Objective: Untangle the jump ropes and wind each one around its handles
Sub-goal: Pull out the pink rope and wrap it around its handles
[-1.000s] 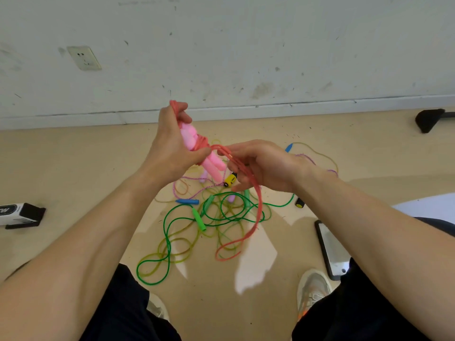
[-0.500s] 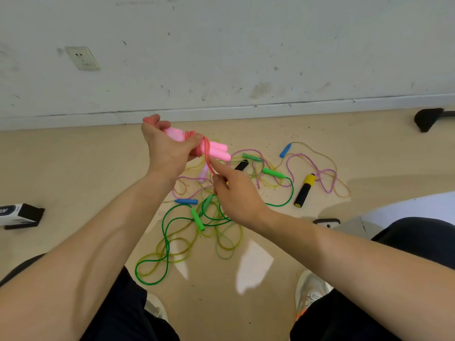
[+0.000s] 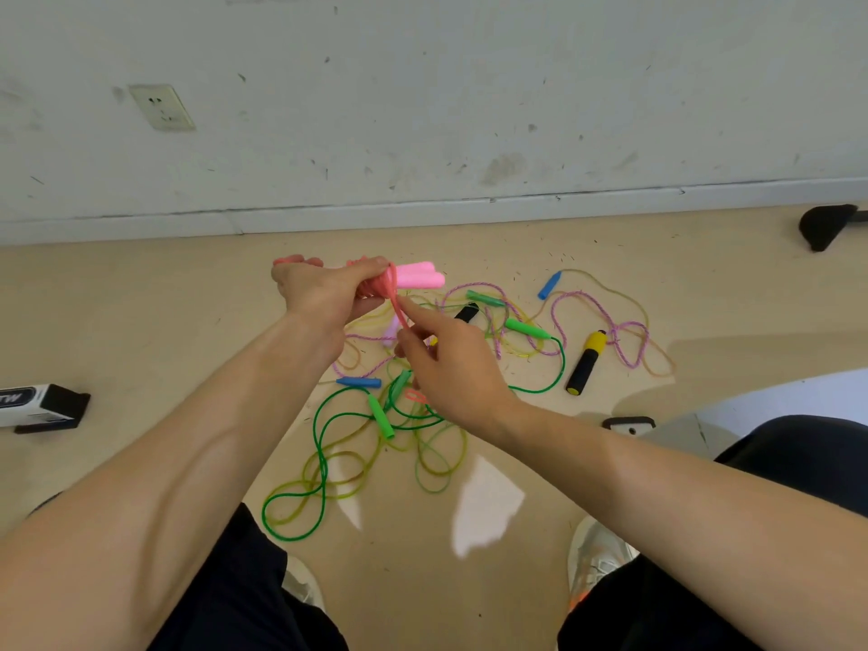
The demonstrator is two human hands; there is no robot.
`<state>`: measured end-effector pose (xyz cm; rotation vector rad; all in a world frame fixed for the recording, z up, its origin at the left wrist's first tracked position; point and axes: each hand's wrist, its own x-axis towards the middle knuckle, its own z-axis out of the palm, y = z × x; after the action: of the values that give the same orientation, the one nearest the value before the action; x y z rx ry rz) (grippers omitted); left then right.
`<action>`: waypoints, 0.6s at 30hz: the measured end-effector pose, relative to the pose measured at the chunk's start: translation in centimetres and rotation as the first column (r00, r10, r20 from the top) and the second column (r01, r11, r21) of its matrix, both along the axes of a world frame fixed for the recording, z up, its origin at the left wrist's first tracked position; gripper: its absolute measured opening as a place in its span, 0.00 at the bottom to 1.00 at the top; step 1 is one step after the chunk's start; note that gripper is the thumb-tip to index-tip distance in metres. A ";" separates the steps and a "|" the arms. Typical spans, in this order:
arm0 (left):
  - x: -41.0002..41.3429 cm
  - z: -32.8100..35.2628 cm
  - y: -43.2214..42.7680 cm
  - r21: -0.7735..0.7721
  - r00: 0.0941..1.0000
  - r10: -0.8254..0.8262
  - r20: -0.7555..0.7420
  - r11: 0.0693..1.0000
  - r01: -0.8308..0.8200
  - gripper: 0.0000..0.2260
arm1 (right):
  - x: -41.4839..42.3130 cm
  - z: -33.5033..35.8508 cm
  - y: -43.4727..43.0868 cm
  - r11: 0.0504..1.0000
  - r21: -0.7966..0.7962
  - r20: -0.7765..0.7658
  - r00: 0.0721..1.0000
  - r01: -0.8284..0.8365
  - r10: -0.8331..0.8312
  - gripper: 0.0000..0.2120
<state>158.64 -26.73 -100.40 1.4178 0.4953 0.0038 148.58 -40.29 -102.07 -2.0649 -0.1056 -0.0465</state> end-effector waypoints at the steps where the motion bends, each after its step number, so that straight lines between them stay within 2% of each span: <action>1: 0.1 0.1 0.2 -0.045 0.999 -0.027 -0.027 0.999 0.026 0.42 | 0.2 0.0 -0.2 0.988 0.156 -0.087 0.996 0.020 -0.006 0.19; 3: 0.0 0.5 0.7 -0.152 0.991 -0.119 -0.053 0.982 0.110 0.38 | 1.0 0.1 -0.9 0.932 0.356 -0.222 0.975 0.068 0.014 0.12; 5: -0.5 1.2 0.6 -0.196 0.975 -0.211 -0.065 0.961 0.195 0.23 | 1.9 0.0 -2.0 0.901 0.425 -0.299 0.953 0.083 0.053 0.04; 7: -1.1 1.8 0.3 -0.211 0.957 -0.282 -0.069 0.942 0.262 0.15 | 2.7 -0.3 -3.0 0.901 0.427 -0.348 0.933 0.073 0.089 0.04; 10: -1.4 2.3 0.3 -0.210 0.905 -0.421 -0.058 0.891 0.401 0.06 | 3.6 -0.4 -4.5 0.944 0.330 -0.356 0.926 0.001 0.123 0.09; 12: -1.1 2.3 0.7 -0.201 0.832 -0.554 -0.036 0.819 0.537 0.05 | 4.0 0.2 -5.4 0.984 0.146 -0.334 0.932 -0.099 0.144 0.14; 15: -0.9 2.8 1.0 -0.152 0.753 -0.658 -0.009 0.745 0.649 0.16 | 4.6 0.9 -6.6 0.959 -0.170 -0.330 0.930 -0.227 0.162 0.20; 17: -1.1 2.9 1.2 -0.066 0.735 -0.678 -0.004 0.733 0.677 0.16 | 4.8 1.4 -7.2 0.941 -0.228 -0.323 0.931 -0.251 0.170 0.18; 18: -1.1 2.9 1.2 -0.009 0.731 -0.682 -0.011 0.731 0.682 0.18 | 5.0 1.6 -7.6 0.949 -0.198 -0.321 0.931 -0.245 0.174 0.17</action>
<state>157.56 -25.53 -97.46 1.5264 -0.0487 -0.6088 153.55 -47.85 -100.51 -2.2590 -0.1503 0.4323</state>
